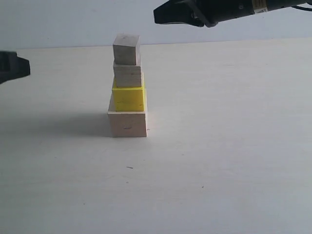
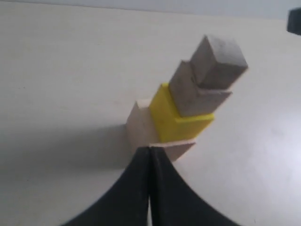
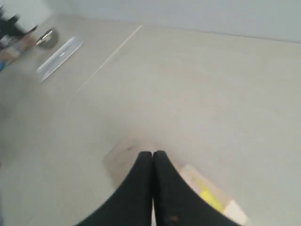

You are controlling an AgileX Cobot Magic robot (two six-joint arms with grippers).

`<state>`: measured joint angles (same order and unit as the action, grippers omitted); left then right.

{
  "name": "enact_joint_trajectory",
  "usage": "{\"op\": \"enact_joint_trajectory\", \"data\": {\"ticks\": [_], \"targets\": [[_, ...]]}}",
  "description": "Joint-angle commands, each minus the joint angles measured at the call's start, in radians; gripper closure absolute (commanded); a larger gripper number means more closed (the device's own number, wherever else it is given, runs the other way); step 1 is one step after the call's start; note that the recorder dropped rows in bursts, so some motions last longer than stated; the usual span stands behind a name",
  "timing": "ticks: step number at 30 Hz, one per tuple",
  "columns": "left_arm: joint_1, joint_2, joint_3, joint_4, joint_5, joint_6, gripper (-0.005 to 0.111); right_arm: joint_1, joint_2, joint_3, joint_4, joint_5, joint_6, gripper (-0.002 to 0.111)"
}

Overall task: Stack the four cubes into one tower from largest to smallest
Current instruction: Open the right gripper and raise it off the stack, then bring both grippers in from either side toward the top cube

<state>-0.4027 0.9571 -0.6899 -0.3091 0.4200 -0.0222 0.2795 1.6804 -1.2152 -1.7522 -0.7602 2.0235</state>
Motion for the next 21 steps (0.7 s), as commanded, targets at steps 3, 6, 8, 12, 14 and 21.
{"op": "enact_joint_trajectory", "data": {"ticks": [3, 6, 8, 12, 14, 21], "targets": [[0.067, 0.077, -0.099, -0.154, -0.015, 0.053, 0.107, -0.001, 0.01, 0.001, 0.008, 0.417, 0.097, 0.108], [0.067, 0.096, -0.151, -0.165, 0.029, 0.083, 0.107, -0.001, 0.01, 0.001, 0.008, 0.582, -0.042, 0.108], [0.067, 0.1, -0.179, -0.165, 0.077, 0.094, 0.107, -0.001, 0.01, 0.001, 0.008, 0.718, -0.14, 0.108], [0.067, 0.1, -0.196, -0.165, 0.133, 0.096, 0.107, -0.001, 0.01, 0.001, 0.021, 1.126, -0.336, 0.108], [0.067, 0.1, -0.196, -0.165, 0.149, 0.101, 0.107, -0.001, 0.01, 0.001, 0.07, 1.338, -0.459, 0.108], [0.067, 0.1, -0.196, -0.165, 0.151, 0.151, 0.107, -0.1, 0.03, 0.001, 0.579, 1.522, -1.015, 0.108]]}}
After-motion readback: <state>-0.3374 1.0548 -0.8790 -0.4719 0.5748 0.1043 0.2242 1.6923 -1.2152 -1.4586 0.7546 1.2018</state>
